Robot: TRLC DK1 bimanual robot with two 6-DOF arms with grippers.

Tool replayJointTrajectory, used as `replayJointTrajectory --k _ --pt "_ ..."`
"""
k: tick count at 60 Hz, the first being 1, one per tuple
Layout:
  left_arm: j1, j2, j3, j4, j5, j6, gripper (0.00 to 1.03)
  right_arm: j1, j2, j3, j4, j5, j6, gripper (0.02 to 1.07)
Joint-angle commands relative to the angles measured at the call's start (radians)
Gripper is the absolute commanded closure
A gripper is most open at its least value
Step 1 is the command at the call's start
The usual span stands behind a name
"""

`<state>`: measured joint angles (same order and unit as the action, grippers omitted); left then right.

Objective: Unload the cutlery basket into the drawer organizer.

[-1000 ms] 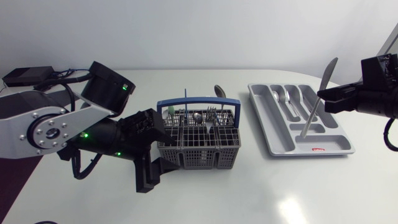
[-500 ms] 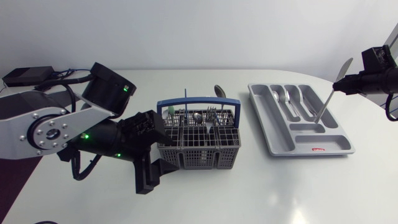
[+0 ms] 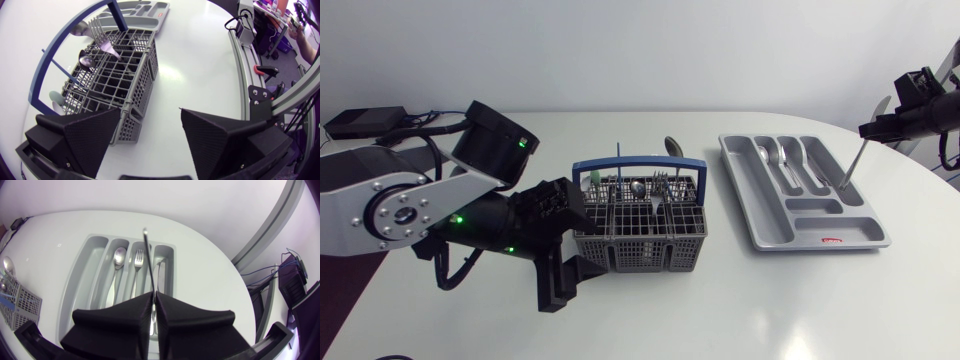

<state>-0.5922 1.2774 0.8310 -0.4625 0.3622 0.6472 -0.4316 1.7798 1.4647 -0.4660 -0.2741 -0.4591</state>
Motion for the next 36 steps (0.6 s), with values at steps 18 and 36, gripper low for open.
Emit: replayJointTrajectory --k 18,36 --pt "0.005 0.002 -0.012 -0.001 0.001 0.003 0.05 0.014 0.124 0.105 -0.091 0.064 -0.035 0.99" --pt "0.005 -0.003 -0.018 -0.002 0.001 0.002 0.05 0.045 0.231 0.204 -0.099 0.069 0.002 0.99"
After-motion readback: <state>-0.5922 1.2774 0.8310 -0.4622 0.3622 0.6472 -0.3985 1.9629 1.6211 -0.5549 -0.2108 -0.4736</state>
